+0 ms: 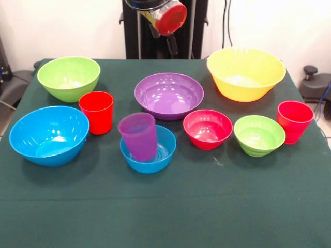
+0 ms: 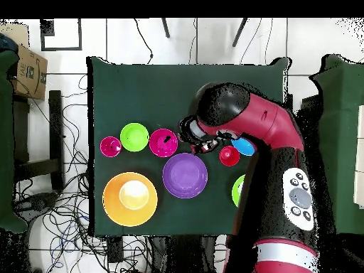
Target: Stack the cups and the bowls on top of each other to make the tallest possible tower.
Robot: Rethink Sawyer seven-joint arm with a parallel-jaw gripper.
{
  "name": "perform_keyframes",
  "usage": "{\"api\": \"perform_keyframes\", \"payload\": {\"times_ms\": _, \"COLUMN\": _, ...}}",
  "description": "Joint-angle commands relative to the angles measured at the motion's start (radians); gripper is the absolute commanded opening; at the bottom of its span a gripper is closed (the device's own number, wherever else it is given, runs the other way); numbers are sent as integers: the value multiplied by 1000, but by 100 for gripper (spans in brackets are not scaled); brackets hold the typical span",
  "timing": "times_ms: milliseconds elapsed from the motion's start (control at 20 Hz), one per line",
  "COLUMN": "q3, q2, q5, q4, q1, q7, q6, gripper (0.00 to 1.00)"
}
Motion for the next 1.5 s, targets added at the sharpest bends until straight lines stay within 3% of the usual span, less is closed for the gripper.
{"api": "perform_keyframes", "payload": {"times_ms": 50, "q3": -21, "q2": -18, "q5": -15, "q4": 147, "q1": 39, "q7": 127, "q6": -79, "gripper": 100}}
{"api": "perform_keyframes", "payload": {"times_ms": 250, "q3": -39, "q2": -67, "q5": -55, "q4": 237, "q1": 43, "q7": 41, "q6": -223, "gripper": 100}}
{"api": "perform_keyframes", "payload": {"times_ms": 400, "q3": 48, "q2": -115, "q5": -204, "q4": 313, "q1": -28, "q7": -276, "q6": -503, "gripper": 100}}
{"api": "perform_keyframes", "payload": {"times_ms": 550, "q3": 137, "q2": -165, "q5": -302, "q4": 363, "q1": -89, "q7": -490, "q6": -568, "gripper": 100}}
{"api": "perform_keyframes", "payload": {"times_ms": 600, "q3": 197, "q2": -189, "q5": -338, "q4": 384, "q1": -128, "q7": -595, "q6": -601, "gripper": 100}}
{"api": "perform_keyframes", "payload": {"times_ms": 700, "q3": 287, "q2": -240, "q5": -372, "q4": 429, "q1": -187, "q7": -700, "q6": -623, "gripper": 100}}
{"api": "perform_keyframes", "payload": {"times_ms": 800, "q3": 379, "q2": -309, "q5": -391, "q4": 486, "q1": -246, "q7": -760, "q6": -662, "gripper": 100}}
{"api": "perform_keyframes", "payload": {"times_ms": 1000, "q3": 563, "q2": -353, "q5": -392, "q4": 574, "q1": -364, "q7": -825, "q6": -725, "gripper": 100}}
{"api": "perform_keyframes", "payload": {"times_ms": 1500, "q3": 722, "q2": -341, "q5": -500, "q4": 600, "q1": -443, "q7": -915, "q6": -764, "gripper": 100}}
